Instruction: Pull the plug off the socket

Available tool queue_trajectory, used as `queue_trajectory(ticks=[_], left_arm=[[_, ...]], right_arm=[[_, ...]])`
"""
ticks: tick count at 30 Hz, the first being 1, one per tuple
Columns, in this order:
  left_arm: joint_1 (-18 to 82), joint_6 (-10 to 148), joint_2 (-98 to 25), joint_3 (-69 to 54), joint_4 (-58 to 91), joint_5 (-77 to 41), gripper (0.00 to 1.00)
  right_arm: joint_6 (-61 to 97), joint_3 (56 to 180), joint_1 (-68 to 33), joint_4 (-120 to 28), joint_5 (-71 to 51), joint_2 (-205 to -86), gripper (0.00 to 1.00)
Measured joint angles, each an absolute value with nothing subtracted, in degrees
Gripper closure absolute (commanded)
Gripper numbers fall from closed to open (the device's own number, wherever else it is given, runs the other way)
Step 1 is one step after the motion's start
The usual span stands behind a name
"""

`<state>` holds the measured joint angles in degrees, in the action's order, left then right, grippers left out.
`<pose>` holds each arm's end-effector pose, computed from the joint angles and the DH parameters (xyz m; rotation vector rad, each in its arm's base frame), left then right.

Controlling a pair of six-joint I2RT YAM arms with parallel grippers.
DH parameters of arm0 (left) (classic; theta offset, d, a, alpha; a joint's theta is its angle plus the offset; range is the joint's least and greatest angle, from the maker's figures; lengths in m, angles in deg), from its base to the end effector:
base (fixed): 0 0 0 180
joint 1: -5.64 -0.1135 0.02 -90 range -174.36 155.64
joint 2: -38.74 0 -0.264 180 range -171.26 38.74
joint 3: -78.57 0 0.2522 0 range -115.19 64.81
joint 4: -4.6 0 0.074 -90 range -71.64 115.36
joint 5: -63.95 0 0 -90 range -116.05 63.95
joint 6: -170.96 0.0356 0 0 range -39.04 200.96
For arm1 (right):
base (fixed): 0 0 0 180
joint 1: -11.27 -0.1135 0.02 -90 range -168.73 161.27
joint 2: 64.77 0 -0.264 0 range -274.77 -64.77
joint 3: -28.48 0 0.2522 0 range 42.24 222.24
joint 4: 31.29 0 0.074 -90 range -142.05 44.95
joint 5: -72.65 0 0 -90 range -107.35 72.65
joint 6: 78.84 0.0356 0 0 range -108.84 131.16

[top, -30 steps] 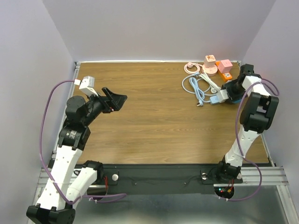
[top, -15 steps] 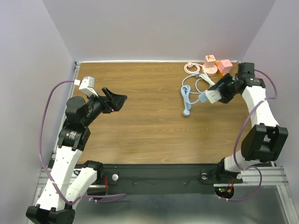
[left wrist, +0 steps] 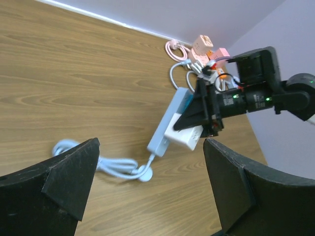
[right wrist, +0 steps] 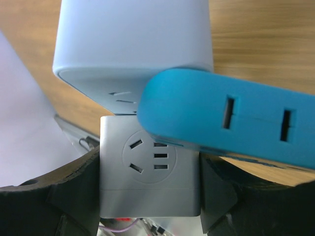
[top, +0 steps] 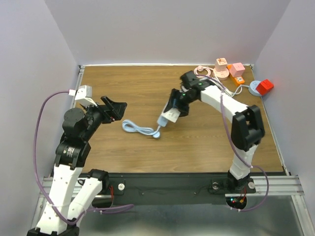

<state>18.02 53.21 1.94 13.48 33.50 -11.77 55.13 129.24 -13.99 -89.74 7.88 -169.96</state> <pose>0.1341 -0.0384 0.3900 -0.0176 1.6307 -0.7398 0.3454 0.1797 0.2543 0.3124 2.8454 0.9181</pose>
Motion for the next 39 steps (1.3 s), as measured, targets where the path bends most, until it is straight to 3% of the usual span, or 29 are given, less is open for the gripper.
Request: queue_trajectory(ticks=[6, 15, 16, 19, 22, 26, 35, 37, 39], left_arm=[[18.02, 54.57, 4.78, 10.7, 37.7, -16.38, 0.02], [18.04, 55.47, 5.11, 8.43, 40.54, -18.74, 0.02], [18.04, 55.47, 5.09, 8.43, 40.82, -18.74, 0.02], [18.04, 55.47, 4.7, 8.43, 40.93, -18.59, 0.02], [18.04, 55.47, 3.47, 8.56, 40.89, -18.1, 0.02], [18.04, 55.36, 1.7, 9.63, 39.97, -16.42, 0.03], [18.04, 54.81, -4.13, 12.67, 35.29, -9.14, 0.06], [18.04, 54.63, -6.19, 12.67, 33.85, -7.39, 0.13], [18.02, 54.35, -7.83, 12.71, 32.54, -5.36, 0.26]], right_arm=[[58.34, 142.09, -24.67, -86.44, 9.87, -181.35, 1.0], [72.72, 135.3, -24.83, -83.99, 0.69, -180.58, 0.98], [74.47, 134.18, -24.41, -84.03, -0.42, -180.37, 0.77], [79.8, 130.73, -22.64, -83.9, -3.0, -179.45, 0.43], [83.34, 128.37, -22.55, -83.51, -5.21, -177.85, 0.34], [85.48, 127.32, -23.01, -83.99, -7.39, -176.1, 0.0], [83.39, 133.2, -23.25, -84.1, -5.95, -177.02, 0.0], [82.93, 134.49, -23.25, -84.1, -5.64, -177.11, 0.0], [82.32, 135.43, -23.25, -84.1, -5.91, -176.91, 0.0]])
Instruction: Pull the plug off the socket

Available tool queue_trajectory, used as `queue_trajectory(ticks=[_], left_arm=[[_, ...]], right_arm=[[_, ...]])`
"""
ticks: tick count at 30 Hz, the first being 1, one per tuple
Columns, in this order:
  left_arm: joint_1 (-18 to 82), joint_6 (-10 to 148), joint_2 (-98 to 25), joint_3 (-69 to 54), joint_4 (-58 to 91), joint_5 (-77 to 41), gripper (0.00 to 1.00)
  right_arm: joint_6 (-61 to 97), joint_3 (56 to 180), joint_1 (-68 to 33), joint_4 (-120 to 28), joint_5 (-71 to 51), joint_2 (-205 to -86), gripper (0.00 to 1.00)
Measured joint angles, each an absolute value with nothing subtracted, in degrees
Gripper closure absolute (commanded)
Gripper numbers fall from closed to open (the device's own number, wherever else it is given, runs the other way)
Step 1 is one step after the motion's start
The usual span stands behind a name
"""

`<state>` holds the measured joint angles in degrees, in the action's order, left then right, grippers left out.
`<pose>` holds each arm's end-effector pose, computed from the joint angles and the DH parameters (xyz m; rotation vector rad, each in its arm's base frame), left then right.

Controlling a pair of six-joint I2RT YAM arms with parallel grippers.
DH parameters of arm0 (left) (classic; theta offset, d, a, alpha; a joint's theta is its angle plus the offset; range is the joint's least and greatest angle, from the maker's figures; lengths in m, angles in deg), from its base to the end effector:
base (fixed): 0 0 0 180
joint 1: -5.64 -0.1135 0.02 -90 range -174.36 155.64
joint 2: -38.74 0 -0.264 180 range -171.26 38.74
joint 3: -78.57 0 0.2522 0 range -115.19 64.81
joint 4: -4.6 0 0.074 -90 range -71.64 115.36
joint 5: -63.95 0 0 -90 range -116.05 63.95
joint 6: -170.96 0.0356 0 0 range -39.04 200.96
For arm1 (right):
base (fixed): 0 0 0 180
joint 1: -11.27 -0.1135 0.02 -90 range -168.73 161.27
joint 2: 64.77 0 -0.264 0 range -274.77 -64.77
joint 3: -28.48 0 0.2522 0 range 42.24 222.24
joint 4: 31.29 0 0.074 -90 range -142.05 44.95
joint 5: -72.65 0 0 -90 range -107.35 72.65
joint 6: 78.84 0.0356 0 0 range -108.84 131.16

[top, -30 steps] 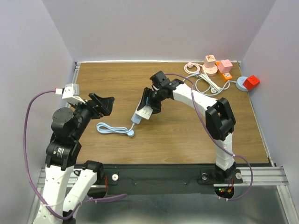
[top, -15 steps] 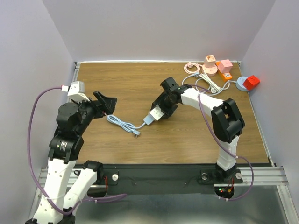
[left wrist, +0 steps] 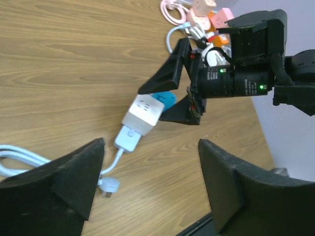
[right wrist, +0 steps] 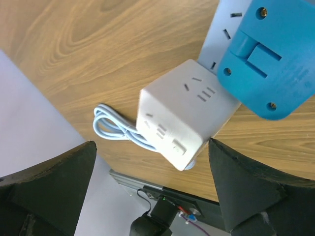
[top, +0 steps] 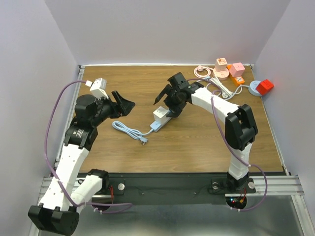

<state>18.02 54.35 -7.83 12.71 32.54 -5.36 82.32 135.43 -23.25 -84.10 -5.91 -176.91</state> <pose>0.1757 -0.0514 0.3724 0.0560 1.7800 -0.8073 0.3489 0.2486 0.2429 0.8167 2.7266 0.8223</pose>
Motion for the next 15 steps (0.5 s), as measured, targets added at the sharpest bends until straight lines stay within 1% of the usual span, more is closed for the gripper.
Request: queue_trajectory(ticks=[1, 2, 3, 4, 10, 13, 15], left_arm=[[18.04, 54.09, -8.59, 12.73, 31.58, -3.98, 0.37], [18.02, 53.74, -9.1, 12.73, 30.79, -2.83, 0.54], [18.04, 53.52, -9.82, 12.71, 29.46, -1.45, 0.89], [18.04, 53.26, -10.43, 12.73, 28.12, -0.18, 1.0], [18.76, 51.53, -17.29, 12.73, 21.04, 5.94, 1.0], [20.6, 50.66, -22.58, 12.95, 17.68, 8.45, 1.0], [22.79, 50.24, -25.55, 13.3, 15.86, 9.5, 1.0]], right_arm=[[81.83, 135.54, -23.23, -84.08, -6.43, -176.19, 0.0], [81.29, 135.49, -23.19, -84.21, -7.02, -175.32, 0.0], [80.63, 135.03, -22.82, -84.25, -7.59, -173.48, 0.0], [80.11, 134.25, -22.64, -84.21, -8.11, -171.23, 0.0], [77.68, 122.01, -17.31, -83.2, -10.54, -152.56, 0.0], [76.72, 114.71, -14.66, -82.75, -13.25, -148.32, 0.0], [76.0, 110.62, -13.94, -83.05, -14.65, -148.02, 0.0]])
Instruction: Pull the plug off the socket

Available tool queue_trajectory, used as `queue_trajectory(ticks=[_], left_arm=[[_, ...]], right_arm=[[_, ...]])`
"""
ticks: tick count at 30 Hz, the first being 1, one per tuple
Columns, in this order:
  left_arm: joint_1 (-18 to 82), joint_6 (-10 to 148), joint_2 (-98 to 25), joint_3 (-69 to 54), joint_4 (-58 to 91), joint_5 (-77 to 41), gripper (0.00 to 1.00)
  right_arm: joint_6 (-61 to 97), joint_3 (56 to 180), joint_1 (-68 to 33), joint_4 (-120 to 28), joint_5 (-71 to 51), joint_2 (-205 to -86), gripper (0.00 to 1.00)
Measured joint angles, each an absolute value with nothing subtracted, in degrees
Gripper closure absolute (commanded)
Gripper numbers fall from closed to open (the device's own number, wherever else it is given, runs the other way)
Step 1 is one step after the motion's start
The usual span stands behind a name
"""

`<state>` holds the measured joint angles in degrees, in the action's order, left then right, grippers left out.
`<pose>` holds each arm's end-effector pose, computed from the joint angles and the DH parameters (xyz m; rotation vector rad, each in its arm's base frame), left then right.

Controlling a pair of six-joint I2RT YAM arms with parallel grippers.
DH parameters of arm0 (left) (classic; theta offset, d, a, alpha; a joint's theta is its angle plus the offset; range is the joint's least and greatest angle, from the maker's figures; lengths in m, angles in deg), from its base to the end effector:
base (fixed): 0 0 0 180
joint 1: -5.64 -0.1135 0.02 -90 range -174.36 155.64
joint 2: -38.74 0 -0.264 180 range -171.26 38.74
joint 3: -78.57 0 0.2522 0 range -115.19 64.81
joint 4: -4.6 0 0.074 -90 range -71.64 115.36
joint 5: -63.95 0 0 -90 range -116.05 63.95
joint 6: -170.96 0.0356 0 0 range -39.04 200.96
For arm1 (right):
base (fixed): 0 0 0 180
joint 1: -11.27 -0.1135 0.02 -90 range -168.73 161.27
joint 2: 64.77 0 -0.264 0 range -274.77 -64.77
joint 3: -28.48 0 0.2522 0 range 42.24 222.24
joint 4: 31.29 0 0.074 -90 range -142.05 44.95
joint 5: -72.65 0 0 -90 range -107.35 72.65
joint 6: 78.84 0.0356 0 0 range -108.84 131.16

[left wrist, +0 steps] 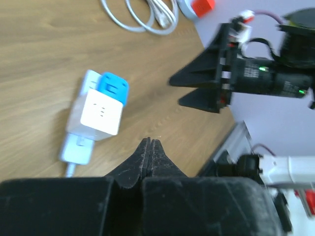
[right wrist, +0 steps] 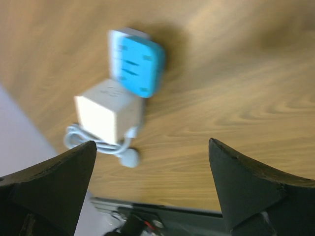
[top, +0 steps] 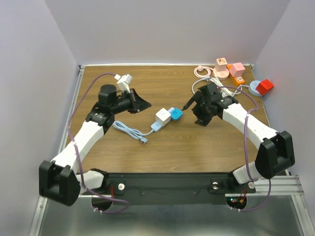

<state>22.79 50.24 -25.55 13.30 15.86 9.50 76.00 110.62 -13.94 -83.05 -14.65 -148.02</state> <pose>0.2413 -0.0961 0.3373 0.2653 1.8413 -1.1353 0.2773 0.1324 0.2834 0.8740 2.4872 0.6702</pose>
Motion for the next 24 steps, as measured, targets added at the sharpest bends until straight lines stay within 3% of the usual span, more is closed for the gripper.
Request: queue_trajectory(ticks=[6, 11, 24], left_arm=[[30.0, 46.9, -36.26, 13.48, 6.99, 12.6, 1.0], [31.7, 45.02, -42.25, 13.61, 1.44, 13.68, 1.0], [31.79, 44.73, -51.87, 15.6, -3.0, 14.48, 1.0]], right_arm=[[73.11, 101.22, -12.22, -79.49, -15.7, -147.65, 0.0], [71.76, 93.35, -10.4, -67.38, -12.01, -146.12, 0.0], [72.02, 91.36, -10.03, -43.27, -1.65, -154.64, 0.01]])
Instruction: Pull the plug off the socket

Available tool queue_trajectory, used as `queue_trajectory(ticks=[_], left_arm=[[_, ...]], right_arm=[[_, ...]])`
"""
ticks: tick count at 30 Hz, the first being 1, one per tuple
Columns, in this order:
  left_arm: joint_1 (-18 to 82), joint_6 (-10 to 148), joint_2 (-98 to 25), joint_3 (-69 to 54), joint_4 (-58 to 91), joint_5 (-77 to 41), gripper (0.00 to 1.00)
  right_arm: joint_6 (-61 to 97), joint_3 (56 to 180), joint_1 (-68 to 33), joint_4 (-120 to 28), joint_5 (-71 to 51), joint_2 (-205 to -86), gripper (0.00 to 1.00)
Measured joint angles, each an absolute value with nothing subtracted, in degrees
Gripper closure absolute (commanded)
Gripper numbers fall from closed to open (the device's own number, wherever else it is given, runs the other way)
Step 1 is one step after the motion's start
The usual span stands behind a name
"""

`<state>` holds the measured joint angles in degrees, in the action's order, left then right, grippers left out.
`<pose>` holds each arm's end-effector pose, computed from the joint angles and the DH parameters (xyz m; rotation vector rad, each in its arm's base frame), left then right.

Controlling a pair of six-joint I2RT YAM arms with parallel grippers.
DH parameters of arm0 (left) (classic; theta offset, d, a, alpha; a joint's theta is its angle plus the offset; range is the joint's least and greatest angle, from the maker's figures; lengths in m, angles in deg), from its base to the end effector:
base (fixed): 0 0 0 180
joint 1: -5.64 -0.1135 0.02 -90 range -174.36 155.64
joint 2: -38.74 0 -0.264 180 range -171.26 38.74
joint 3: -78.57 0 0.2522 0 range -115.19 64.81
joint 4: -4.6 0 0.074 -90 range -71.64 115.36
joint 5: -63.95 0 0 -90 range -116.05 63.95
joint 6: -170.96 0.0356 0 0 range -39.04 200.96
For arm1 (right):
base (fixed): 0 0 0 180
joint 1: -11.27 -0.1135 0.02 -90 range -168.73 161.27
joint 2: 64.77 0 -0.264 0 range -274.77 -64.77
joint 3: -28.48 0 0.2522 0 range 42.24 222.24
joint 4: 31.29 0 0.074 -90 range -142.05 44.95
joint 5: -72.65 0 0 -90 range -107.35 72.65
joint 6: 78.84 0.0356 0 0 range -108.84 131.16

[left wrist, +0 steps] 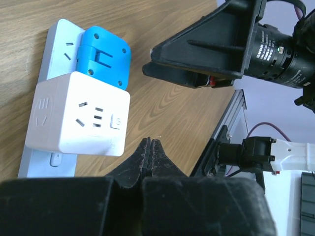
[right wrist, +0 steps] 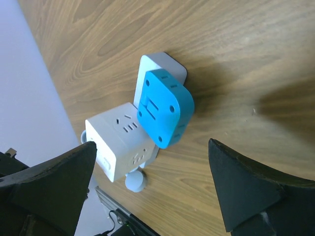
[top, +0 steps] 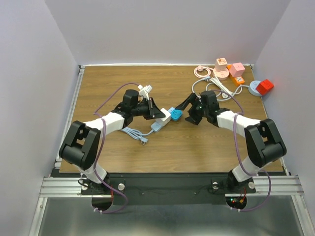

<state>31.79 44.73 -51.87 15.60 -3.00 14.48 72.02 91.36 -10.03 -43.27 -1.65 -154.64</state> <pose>0.2961 -0.1711 0.2259 0.3436 2.0653 -1.3748 0.3024 0.1282 0.1949 0.6763 2.3561 1.0213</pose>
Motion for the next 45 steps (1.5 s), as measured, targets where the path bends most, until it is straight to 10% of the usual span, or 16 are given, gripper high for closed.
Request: queue_trajectory(ticks=[19, 32, 45], left_arm=[[29.98, 46.85, -56.02, 15.93, -4.29, 12.08, 1.0], [29.95, 46.92, -55.5, 18.64, -8.47, 11.32, 1.0], [30.04, 47.09, -55.48, 18.66, -8.05, 10.94, 1.0]], right_arm=[[71.98, 96.3, -10.03, -39.86, 4.54, -166.57, 0.19], [73.57, 100.72, -9.9, -37.72, 7.75, -171.36, 1.0], [79.76, 94.47, -9.72, -26.31, 9.63, -170.68, 1.0]])
